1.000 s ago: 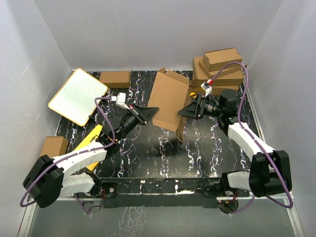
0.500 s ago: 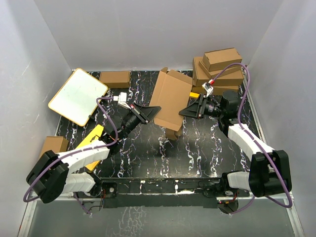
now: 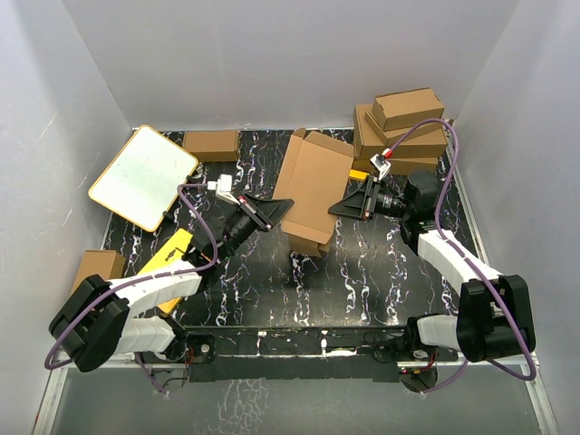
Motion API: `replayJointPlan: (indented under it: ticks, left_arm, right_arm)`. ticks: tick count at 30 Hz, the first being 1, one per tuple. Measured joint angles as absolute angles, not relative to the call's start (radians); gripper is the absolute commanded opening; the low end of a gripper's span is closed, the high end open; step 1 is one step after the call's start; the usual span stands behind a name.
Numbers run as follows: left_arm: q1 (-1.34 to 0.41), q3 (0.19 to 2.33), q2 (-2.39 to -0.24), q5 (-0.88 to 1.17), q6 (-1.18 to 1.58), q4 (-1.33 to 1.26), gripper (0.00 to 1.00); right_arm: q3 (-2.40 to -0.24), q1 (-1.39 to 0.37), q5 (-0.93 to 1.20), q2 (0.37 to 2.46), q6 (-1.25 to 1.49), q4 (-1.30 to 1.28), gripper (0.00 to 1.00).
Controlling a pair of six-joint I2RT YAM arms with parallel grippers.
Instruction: Fold the paper box
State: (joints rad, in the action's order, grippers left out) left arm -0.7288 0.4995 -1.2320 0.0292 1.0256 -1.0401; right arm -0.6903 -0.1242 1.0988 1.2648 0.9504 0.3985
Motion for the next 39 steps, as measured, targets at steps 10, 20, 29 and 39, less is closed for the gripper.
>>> replayJointPlan:
  ticks: [10,20,29,39]
  left_arm:
    - [-0.731,0.49,-1.262,0.076,1.031,-1.105,0.0]
    - [-0.731,0.492,-1.317,0.165,1.052,-1.121,0.0]
    - [-0.731,0.505,-1.324,0.218,1.056,-1.109,0.0]
    - [-0.731,0.513,-1.335,0.237,1.055,-1.092,0.0]
  right_arm:
    - [-0.671,-0.069,1.102,1.264,0.955,0.413,0.42]
    - [-0.671,0.017,1.106,1.265,0.971,0.431,0.48]
    - [-0.715,0.071,1.118,1.294,0.942,0.424,0.48]
    - [-0.748,0.075,1.128,1.327,0.897,0.396,0.13]
